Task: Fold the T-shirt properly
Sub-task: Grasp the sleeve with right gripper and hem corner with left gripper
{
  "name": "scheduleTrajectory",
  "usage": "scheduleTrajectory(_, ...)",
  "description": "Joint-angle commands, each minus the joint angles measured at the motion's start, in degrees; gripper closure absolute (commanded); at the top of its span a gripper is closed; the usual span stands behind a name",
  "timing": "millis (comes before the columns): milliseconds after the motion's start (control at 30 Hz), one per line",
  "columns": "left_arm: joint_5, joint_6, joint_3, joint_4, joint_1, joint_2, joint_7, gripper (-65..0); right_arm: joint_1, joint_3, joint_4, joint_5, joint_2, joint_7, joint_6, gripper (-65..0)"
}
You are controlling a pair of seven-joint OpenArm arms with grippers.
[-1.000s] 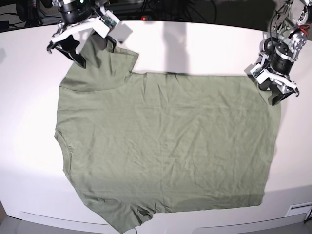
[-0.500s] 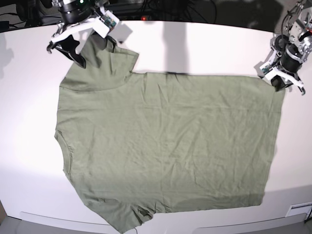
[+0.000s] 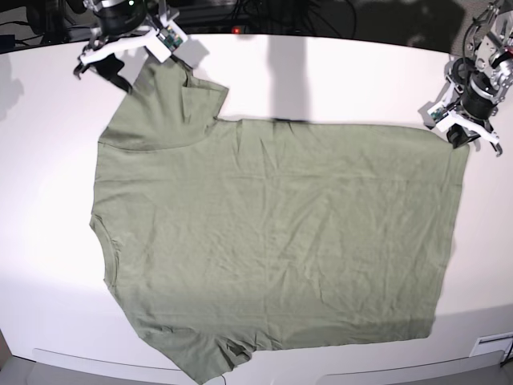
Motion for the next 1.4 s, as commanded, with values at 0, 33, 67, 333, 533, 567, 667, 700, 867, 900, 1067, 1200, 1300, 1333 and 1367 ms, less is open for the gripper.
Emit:
scheduleTrajectory(0,0.92,-4.26,0.92,-1.33,1.9,0.11,3.13,0.0,-0.31,0.17,1.05,0.33,0.46,0.5,0.31,-42.8)
scheduleTrajectory(33,1.86,-4.26,0.92,-1.33,1.9,0.11,3.19,0.0,-0.31,0.26,0.98,1.33,0.46,0.68,1.29,-42.8)
scheduleTrajectory(67,2.91,-4.28,0.92,-1.33,1.95,0.11,3.19,0.0,-0.15,0.26,0.96,2.16,0.48,0.68,2.03,-42.8)
scheduleTrajectory(333,4.98,-4.28,0.92,-1.33,1.95,0.11,3.17,0.0,6.88,0.24,-5.46,11.17,0.42,0.66,3.76,-42.8)
scheduleTrajectory(533,4.98,-4.28,0.92,-1.33,1.92,0.13,3.17,0.0,9.35,0.24,-12.55,15.82,-1.03,1.42,6.08,-42.8)
scheduleTrajectory(567,4.98,-4.28,0.92,-1.33,1.92,0.13,3.17,0.0,9.35,0.24,-13.35,15.76,-1.6,1.88,6.62,-42.8)
scheduleTrajectory(667,4.98,-4.31,0.92,-1.33,1.92,0.11,3.17,0.0,9.55,0.24,-16.04,15.78,-2.58,3.04,7.65,-42.8)
scheduleTrajectory(700,4.96,-4.31,0.92,-1.33,1.9,0.13,3.17,0.0,9.84,0.24,-17.03,15.76,-2.56,3.23,8.24,-42.8)
scheduleTrajectory(867,4.96,-4.28,0.92,-1.33,1.9,0.13,3.17,0.0,10.62,0.24,-20.92,9.86,-2.54,2.93,8.35,-42.8)
scheduleTrajectory(900,4.96,-4.28,0.92,-1.33,1.92,0.13,3.17,0.0,10.62,0.24,-21.05,9.7,-2.54,2.56,8.37,-42.8)
scheduleTrajectory(1067,4.96,-4.28,0.92,-1.33,1.95,0.11,3.23,0.0,10.6,0.24,-21.03,9.73,-2.54,1.92,10.32,-39.8)
scheduleTrajectory(1200,4.96,-4.28,0.92,-1.33,1.92,0.13,3.19,0.0,10.6,0.24,-21.03,9.7,-2.54,1.92,10.56,-23.3)
scheduleTrajectory(1300,4.96,-4.28,0.92,-1.33,1.95,0.13,3.17,0.0,10.6,0.24,-21.03,9.7,-2.54,1.97,10.56,-9.9)
scheduleTrajectory(1333,4.96,-4.28,0.92,-1.33,1.95,0.11,3.19,0.0,10.62,0.24,-21.0,9.62,-2.51,1.97,10.54,-3.8)
scheduleTrajectory(1367,4.96,-4.28,0.92,-1.33,1.95,0.11,3.21,0.0,10.62,0.24,-20.96,8.81,-2.51,1.97,10.54,0.0)
